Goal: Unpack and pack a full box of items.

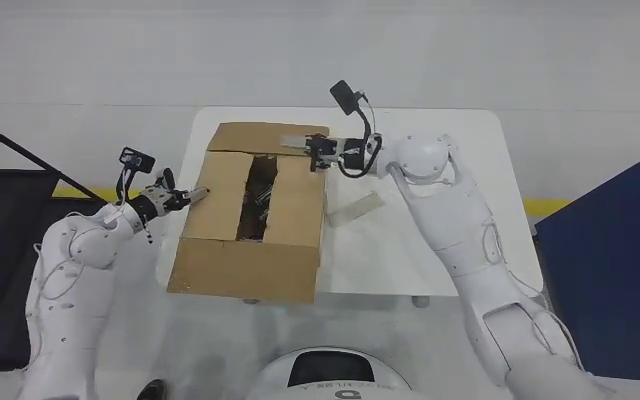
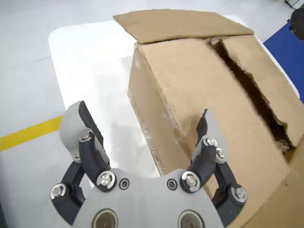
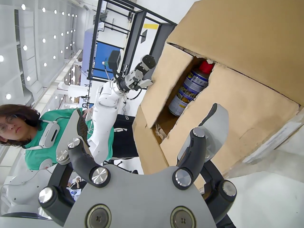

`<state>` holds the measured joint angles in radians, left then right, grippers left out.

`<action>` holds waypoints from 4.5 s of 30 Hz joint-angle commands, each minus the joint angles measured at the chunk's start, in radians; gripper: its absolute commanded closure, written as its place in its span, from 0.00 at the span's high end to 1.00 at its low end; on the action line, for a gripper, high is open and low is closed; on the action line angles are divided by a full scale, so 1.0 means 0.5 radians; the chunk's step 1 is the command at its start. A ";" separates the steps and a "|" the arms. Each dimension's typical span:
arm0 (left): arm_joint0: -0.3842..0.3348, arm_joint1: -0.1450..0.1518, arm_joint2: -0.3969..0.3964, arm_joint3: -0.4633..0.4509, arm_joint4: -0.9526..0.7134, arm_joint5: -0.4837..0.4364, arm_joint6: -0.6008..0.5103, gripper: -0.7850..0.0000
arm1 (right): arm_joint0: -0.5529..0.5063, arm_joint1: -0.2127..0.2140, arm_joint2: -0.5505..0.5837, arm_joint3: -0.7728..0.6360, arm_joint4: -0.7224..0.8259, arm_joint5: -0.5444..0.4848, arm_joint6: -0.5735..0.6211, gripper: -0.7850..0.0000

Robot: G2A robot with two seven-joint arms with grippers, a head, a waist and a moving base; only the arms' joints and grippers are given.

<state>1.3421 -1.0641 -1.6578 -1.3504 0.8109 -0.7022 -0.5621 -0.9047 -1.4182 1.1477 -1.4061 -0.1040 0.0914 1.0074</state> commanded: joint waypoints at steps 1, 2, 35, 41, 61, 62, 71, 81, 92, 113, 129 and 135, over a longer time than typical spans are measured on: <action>-0.014 -0.002 0.042 -0.002 0.022 0.013 0.019 1.00 | -0.038 0.012 0.028 -0.051 -0.004 0.004 0.008 1.00; -0.020 -0.003 0.058 -0.004 0.025 0.017 0.029 1.00 | -0.057 0.019 0.043 -0.080 -0.004 0.006 0.016 1.00; 0.204 0.069 -0.130 -0.032 -0.220 -0.038 0.177 1.00 | 0.541 -0.209 -0.187 1.469 0.456 -0.053 -0.732 1.00; 0.298 0.101 -0.284 0.048 -0.448 -0.261 0.183 1.00 | 0.625 -0.247 -0.117 1.702 0.790 -0.307 -0.530 1.00; 0.666 0.190 -0.391 -0.105 0.409 -0.620 0.609 1.00 | 0.664 -0.241 -0.060 1.820 1.022 -0.616 0.119 1.00; 0.703 0.202 -0.382 -0.133 0.477 -0.620 0.663 1.00 | 0.660 -0.241 -0.063 1.815 1.019 -0.617 0.117 1.00; 0.910 0.345 -0.212 -0.245 0.874 -0.620 1.200 1.00 | 0.611 -0.245 -0.103 1.780 0.953 -0.592 0.043 1.00; 0.892 0.542 -0.045 -0.218 0.788 -0.620 1.664 1.00 | 0.553 -0.224 -0.099 1.732 0.902 -0.616 0.012 1.00; 0.758 0.624 0.011 -0.182 0.247 -0.620 1.696 1.00 | 0.496 -0.176 -0.038 1.642 0.919 -0.670 0.132 1.00; 0.141 0.535 0.489 -0.167 -0.544 0.214 0.749 1.00 | 0.432 -0.100 0.039 1.389 0.846 -0.585 0.061 1.00; -0.076 0.452 0.730 -0.024 -0.148 0.531 0.779 1.00 | 0.333 -0.042 0.100 1.060 0.744 -0.540 -0.082 1.00; -0.109 0.432 0.738 0.010 -0.155 0.577 0.765 1.00 | 0.333 -0.042 0.100 1.060 0.744 -0.540 -0.082 1.00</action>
<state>1.2889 -0.8473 -1.2873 -1.3477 0.7356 -0.4139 -0.1779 -0.7381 -1.4390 1.1976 -0.8755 0.2682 -0.1786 0.9665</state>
